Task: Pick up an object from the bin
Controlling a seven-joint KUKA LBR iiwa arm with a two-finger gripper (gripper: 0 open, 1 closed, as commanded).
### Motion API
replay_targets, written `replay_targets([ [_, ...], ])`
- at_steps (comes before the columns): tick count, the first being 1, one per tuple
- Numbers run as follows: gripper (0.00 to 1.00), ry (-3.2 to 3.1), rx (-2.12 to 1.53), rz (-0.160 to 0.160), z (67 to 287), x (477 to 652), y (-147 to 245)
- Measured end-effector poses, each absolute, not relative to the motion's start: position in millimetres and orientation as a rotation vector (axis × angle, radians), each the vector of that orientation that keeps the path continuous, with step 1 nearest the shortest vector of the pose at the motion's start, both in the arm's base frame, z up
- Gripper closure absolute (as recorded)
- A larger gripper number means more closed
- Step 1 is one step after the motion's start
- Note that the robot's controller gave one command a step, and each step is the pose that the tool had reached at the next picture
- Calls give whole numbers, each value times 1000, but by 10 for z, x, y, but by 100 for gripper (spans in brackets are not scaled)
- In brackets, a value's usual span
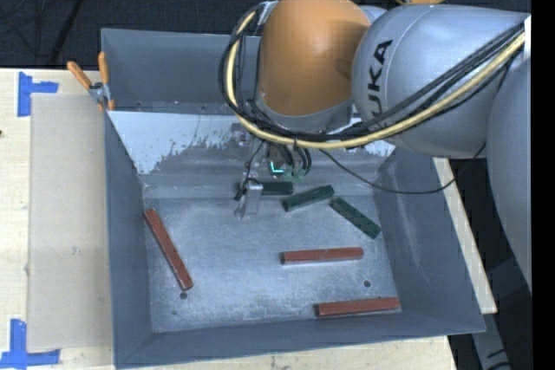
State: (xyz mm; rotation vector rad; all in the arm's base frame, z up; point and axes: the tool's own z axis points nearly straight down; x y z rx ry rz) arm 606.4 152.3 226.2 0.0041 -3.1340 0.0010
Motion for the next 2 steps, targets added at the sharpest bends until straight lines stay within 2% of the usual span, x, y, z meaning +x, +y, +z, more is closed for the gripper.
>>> replay_targets([
  [1, 0, -3132, -140, 7, 1756, 5945, 743],
  [2, 0, -3145, -162, -3, 692, 6142, 507],
])
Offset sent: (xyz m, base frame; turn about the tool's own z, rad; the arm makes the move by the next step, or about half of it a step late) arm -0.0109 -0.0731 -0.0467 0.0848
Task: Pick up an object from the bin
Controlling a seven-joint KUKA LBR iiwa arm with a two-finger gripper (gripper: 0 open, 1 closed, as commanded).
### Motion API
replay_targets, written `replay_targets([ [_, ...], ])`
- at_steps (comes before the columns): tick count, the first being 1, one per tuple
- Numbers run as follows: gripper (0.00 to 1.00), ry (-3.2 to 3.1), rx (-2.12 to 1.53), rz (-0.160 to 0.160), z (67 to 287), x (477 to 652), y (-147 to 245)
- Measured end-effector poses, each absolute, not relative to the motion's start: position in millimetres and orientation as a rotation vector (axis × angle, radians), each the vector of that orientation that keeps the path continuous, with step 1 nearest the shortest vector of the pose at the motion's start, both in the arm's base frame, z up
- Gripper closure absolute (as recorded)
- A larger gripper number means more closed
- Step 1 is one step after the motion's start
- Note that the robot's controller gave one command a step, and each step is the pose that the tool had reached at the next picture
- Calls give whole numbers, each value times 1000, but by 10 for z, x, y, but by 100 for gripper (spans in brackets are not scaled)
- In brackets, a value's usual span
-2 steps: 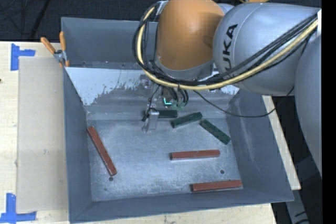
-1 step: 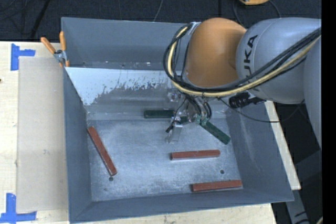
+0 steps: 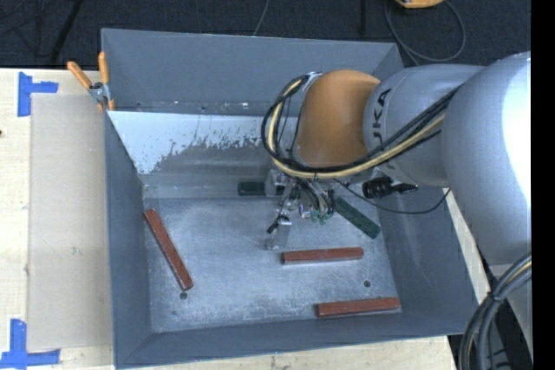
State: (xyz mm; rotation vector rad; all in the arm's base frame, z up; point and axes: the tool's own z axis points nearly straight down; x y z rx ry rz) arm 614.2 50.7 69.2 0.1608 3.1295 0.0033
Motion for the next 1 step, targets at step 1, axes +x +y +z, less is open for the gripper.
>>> replay_targets([
  [1, 0, 3132, 158, -6, 1249, 6017, -280],
])
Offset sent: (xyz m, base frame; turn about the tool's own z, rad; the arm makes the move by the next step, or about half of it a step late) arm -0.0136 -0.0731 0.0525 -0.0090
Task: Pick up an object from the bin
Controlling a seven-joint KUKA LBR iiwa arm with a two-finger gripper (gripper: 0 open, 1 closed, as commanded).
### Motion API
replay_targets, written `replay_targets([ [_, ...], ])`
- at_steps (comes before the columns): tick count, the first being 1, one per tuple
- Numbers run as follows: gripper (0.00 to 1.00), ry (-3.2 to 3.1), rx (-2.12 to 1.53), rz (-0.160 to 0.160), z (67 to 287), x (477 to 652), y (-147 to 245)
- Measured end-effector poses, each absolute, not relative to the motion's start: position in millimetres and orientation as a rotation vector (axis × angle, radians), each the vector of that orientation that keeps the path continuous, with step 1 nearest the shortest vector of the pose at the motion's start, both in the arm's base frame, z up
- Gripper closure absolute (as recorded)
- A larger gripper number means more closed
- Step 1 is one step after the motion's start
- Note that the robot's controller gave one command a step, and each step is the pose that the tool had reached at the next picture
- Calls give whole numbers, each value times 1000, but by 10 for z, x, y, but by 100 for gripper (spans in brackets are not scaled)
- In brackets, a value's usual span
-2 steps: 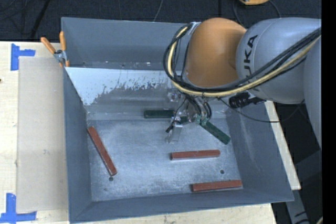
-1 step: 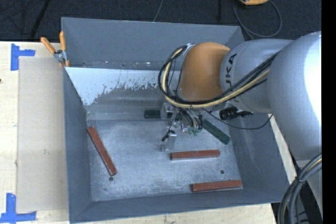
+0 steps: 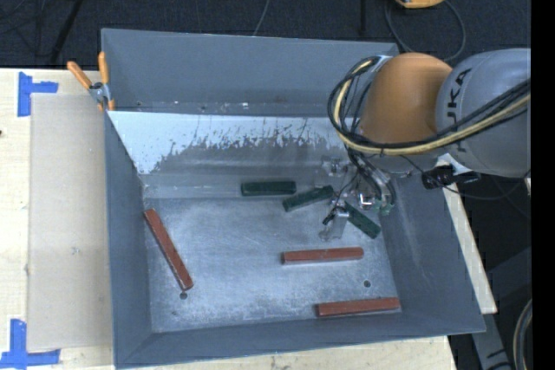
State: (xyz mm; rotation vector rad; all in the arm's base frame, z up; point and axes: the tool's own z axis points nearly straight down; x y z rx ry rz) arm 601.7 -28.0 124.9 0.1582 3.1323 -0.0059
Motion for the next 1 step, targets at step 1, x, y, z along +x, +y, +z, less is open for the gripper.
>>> replay_targets([
  [1, 0, 3140, 251, 0, 758, 4972, -502],
])
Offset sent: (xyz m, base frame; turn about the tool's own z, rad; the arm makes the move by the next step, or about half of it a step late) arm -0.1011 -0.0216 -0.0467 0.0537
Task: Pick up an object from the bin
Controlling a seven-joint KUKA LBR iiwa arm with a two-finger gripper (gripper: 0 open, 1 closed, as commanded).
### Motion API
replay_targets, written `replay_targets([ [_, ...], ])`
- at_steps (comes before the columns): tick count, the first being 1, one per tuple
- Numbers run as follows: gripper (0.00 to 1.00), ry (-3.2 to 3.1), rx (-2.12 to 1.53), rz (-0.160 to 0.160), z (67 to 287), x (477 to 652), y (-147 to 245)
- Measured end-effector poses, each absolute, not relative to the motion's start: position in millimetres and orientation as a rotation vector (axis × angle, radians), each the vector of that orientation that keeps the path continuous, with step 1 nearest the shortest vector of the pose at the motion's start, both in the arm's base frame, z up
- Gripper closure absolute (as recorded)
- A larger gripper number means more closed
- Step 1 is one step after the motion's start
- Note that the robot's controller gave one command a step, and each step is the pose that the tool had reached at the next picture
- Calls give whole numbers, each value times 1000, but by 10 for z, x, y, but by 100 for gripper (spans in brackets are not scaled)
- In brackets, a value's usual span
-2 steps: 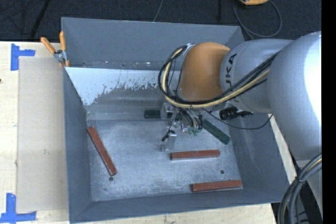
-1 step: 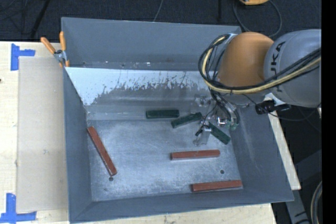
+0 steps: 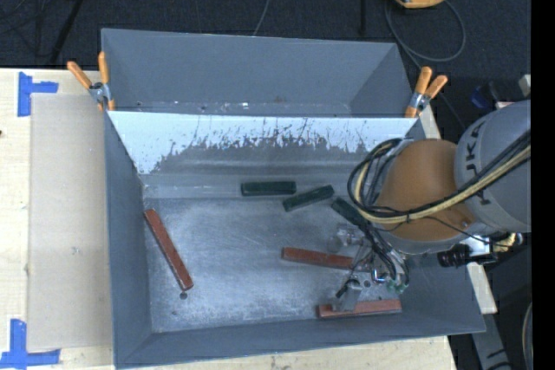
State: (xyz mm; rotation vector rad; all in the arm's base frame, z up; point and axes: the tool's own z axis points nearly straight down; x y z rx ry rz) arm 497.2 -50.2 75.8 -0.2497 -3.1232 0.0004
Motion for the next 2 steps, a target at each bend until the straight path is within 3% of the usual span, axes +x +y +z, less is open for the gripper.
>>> replay_targets([
  [1, 100, -3130, -251, -1, 775, 5003, -499],
  [2, 100, -3133, -309, -1, 2314, 4892, -405],
])
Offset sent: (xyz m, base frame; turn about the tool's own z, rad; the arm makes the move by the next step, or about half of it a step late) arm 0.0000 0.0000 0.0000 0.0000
